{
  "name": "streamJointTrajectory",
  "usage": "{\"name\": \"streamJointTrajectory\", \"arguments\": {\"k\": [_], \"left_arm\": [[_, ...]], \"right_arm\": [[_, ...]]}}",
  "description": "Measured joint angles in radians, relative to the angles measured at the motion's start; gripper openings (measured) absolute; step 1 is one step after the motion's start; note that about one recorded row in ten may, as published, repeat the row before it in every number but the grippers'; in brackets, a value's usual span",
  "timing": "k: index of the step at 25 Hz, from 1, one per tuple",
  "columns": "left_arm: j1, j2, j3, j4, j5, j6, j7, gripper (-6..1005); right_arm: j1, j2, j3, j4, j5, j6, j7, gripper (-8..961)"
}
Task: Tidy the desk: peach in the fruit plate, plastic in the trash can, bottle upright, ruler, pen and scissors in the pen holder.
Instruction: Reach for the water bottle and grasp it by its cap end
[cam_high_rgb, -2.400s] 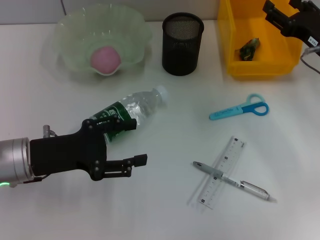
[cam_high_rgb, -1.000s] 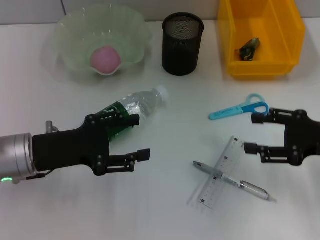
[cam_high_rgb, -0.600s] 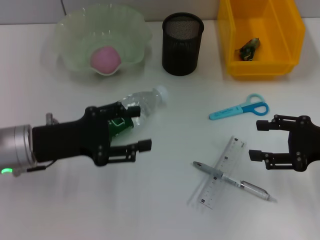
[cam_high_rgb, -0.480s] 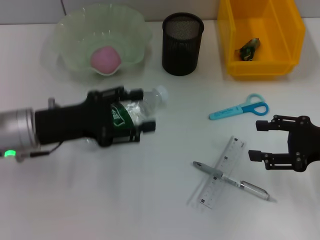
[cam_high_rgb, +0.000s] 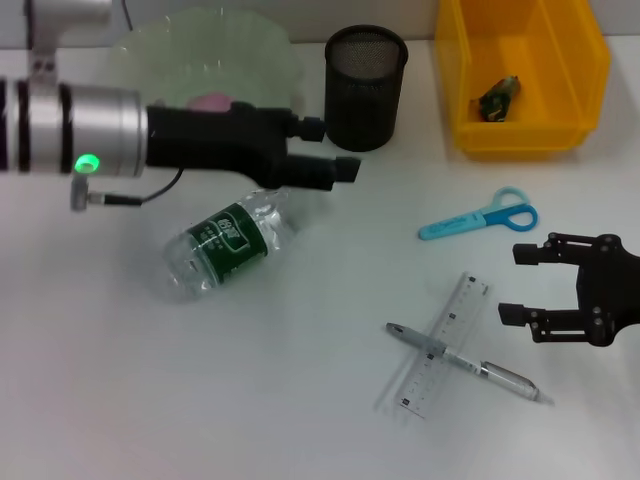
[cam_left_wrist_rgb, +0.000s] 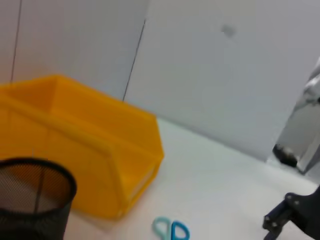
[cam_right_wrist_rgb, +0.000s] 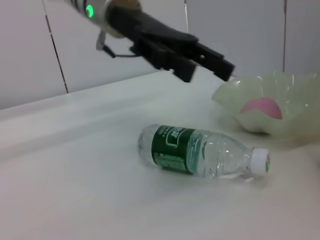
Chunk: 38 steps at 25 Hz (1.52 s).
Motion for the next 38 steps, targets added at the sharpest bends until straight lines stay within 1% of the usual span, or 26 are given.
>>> {"name": "streamJointTrajectory", "arguments": {"k": [1,2,3,4,5,6,9,11,12,13,15,20,24,27,35,38], "left_arm": [[-0.031,-0.001,-0.012,0.008,0.051,-0.005,-0.065,799],[-0.077,-0.003,-0.031,0.017,0.123,-0.008,-0.148,799],[-0.111,-0.008,-0.048,0.035,0.194,-0.01,-0.215,799],[-0.123,-0.011,-0.055,0.045,0.227,-0.011,-0.244,799],[-0.123,-0.011,-0.055,0.045,0.227,-0.011,-0.244,799],[-0.148,-0.023,-0.064,0.082,0.308,-0.013,-0.313,799],[-0.188,-0.045,-0.067,0.142,0.439,-0.015,-0.412,799],[-0.188,-0.045,-0.067,0.142,0.439,-0.015,-0.412,799],[-0.231,-0.062,-0.061,0.178,0.558,-0.016,-0.499,799],[-0.255,-0.067,-0.05,0.185,0.608,-0.016,-0.536,799],[-0.29,-0.07,-0.032,0.185,0.667,-0.017,-0.587,799],[-0.337,-0.074,0.01,0.172,0.754,-0.039,-0.67,798],[-0.355,-0.076,0.068,0.171,0.793,-0.055,-0.721,798],[-0.364,-0.077,0.093,0.171,0.816,-0.056,-0.745,798],[-0.381,-0.079,0.136,0.132,0.824,-0.076,-0.77,798],[-0.386,-0.08,0.199,0.081,0.818,-0.152,-0.781,797]], "right_arm": [[0.0,0.0,0.0,0.0,-0.001,0.0,0.0,776],[-0.001,0.0,0.0,0.0,-0.002,0.001,0.0,776],[-0.001,-0.001,0.001,0.0,-0.003,0.001,0.0,776],[-0.001,-0.001,0.001,-0.001,-0.003,0.002,0.0,776],[-0.001,-0.001,0.003,-0.001,-0.003,0.006,0.0,776],[-0.001,-0.001,0.003,-0.001,-0.003,0.006,0.0,776],[-0.002,-0.002,0.003,-0.002,-0.004,0.009,0.0,776],[-0.002,-0.003,0.003,-0.003,-0.005,0.009,0.0,776],[-0.002,-0.003,0.003,-0.004,-0.005,0.009,0.0,776],[-0.002,-0.003,0.003,-0.006,-0.005,0.009,0.0,777],[-0.002,-0.003,0.003,-0.012,-0.005,0.009,0.004,777],[-0.002,-0.003,0.022,-0.015,-0.005,0.009,0.007,777],[-0.002,-0.003,0.048,-0.018,-0.005,0.01,0.007,777],[-0.002,-0.003,0.053,-0.02,-0.005,0.011,0.007,776],[-0.002,-0.002,0.054,-0.021,-0.012,0.021,0.008,776],[-0.002,-0.002,0.054,-0.021,-0.014,0.022,0.008,777]]}}
